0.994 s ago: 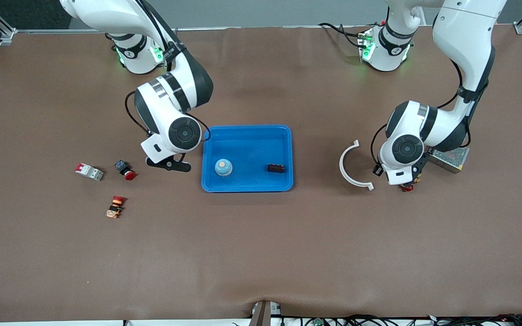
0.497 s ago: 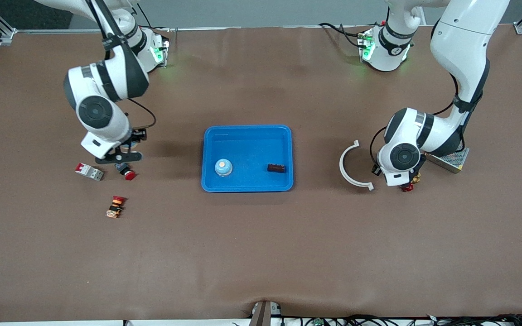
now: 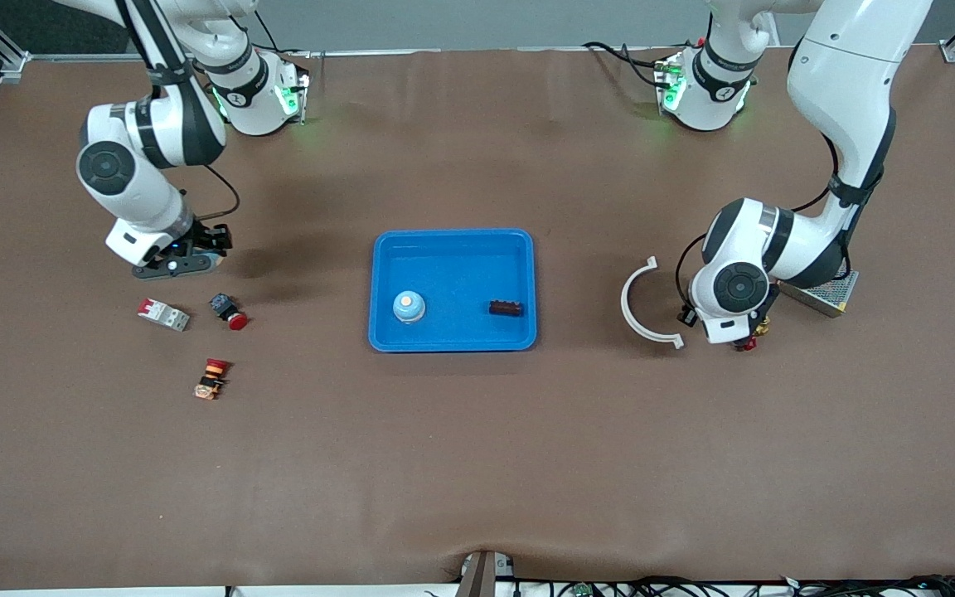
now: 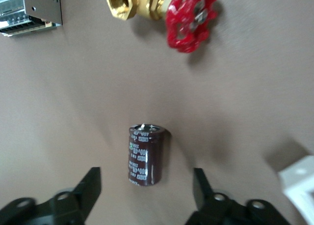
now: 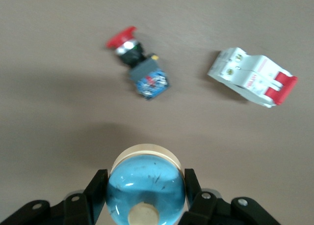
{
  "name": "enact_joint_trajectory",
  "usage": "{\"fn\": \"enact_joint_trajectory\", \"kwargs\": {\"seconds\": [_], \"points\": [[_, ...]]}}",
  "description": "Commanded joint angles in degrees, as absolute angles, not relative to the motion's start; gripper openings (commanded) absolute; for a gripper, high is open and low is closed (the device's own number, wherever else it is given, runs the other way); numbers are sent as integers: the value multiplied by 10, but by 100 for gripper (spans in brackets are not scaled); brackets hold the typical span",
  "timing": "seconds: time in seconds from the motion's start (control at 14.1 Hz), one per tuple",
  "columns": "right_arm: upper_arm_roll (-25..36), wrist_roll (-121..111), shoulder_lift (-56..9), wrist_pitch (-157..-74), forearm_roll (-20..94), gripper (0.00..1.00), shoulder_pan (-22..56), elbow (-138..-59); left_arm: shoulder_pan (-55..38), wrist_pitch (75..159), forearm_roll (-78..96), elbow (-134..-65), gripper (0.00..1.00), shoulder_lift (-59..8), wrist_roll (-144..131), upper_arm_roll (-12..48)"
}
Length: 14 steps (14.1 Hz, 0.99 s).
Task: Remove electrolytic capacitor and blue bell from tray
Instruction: 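Lower the capacitor with the left gripper while the right gripper lowers the bell, then return the left gripper to the tray while the right gripper releases the bell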
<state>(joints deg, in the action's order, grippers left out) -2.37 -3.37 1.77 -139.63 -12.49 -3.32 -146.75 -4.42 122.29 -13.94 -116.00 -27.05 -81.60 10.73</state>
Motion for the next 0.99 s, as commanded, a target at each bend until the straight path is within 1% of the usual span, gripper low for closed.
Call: {"fn": "enact_joint_trajectory", "kwargs": {"seconds": [0.0,0.14,0.28,0.5,0.85,0.92], "points": [[-34,-96,40,-1420,-134,0,-87,-1495,-69,1201,-148,-1131,100,-251,-862,120],[-33,-133,35,-1440,-134,0,-118,-1497,-104,1194,-148,-1095,100,-249,-907,121],[-33,-145,26,-1484,-134,0,-136,-1513,-138,1180,-142,-1053,100,-256,-945,121],[-33,-145,-5,-1535,-134,0,-156,-1523,-181,1179,-132,-1002,100,-274,-1017,124],[-34,-143,-77,-1621,-133,0,-187,-1524,-254,1186,-115,-917,100,-352,-1180,124],[-34,-143,-86,-1633,-133,0,-189,-1524,-264,1188,-115,-907,96,-369,-1206,124]]}}
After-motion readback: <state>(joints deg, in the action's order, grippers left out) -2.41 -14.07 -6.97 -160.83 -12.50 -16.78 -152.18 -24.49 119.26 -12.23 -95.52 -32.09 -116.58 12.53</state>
